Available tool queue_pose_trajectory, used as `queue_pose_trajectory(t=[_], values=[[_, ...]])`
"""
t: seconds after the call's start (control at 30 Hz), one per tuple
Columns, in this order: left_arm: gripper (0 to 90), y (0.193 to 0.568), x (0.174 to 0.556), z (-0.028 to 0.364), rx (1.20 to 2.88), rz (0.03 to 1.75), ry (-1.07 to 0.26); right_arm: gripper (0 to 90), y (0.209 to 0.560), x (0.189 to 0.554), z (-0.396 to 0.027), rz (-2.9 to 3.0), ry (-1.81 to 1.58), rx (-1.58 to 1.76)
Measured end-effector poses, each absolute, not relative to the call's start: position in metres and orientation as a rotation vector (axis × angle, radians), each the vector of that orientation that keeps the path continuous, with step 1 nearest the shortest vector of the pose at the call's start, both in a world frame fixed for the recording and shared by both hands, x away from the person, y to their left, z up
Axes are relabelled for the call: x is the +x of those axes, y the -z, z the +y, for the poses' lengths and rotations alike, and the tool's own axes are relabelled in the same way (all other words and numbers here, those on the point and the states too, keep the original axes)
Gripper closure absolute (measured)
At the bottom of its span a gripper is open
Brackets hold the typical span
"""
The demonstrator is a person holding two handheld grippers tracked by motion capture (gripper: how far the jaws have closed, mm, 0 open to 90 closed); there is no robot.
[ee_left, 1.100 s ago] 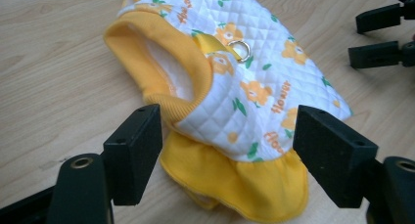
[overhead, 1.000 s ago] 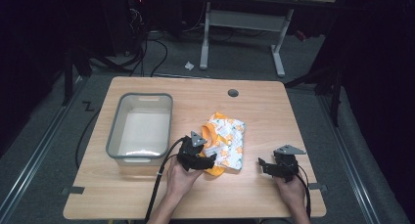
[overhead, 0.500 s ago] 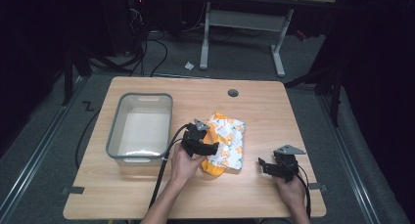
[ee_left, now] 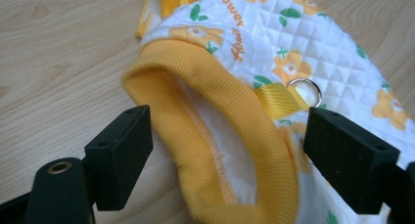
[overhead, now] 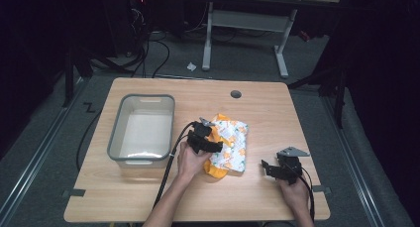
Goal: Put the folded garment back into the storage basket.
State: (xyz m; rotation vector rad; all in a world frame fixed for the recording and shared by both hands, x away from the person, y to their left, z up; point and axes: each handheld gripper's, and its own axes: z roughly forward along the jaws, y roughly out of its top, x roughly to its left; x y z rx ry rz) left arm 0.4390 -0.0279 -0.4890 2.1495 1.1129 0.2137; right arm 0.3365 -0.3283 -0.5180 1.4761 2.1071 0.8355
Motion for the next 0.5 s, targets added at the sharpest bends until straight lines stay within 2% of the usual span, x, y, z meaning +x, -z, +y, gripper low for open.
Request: queue_pose_trajectory(t=[0.3,0.5], values=[[23.5,0.506,0.445,-0.037,2.205,1.131,-0.236,27.6,0.518,0.337,-0.328,2.107,-0.836,1.476],[32.4,0.51,0.444,-0.041,2.22,1.13,-0.232,27.6,0.518,0.337,-0.328,2.107,-0.836,1.476]])
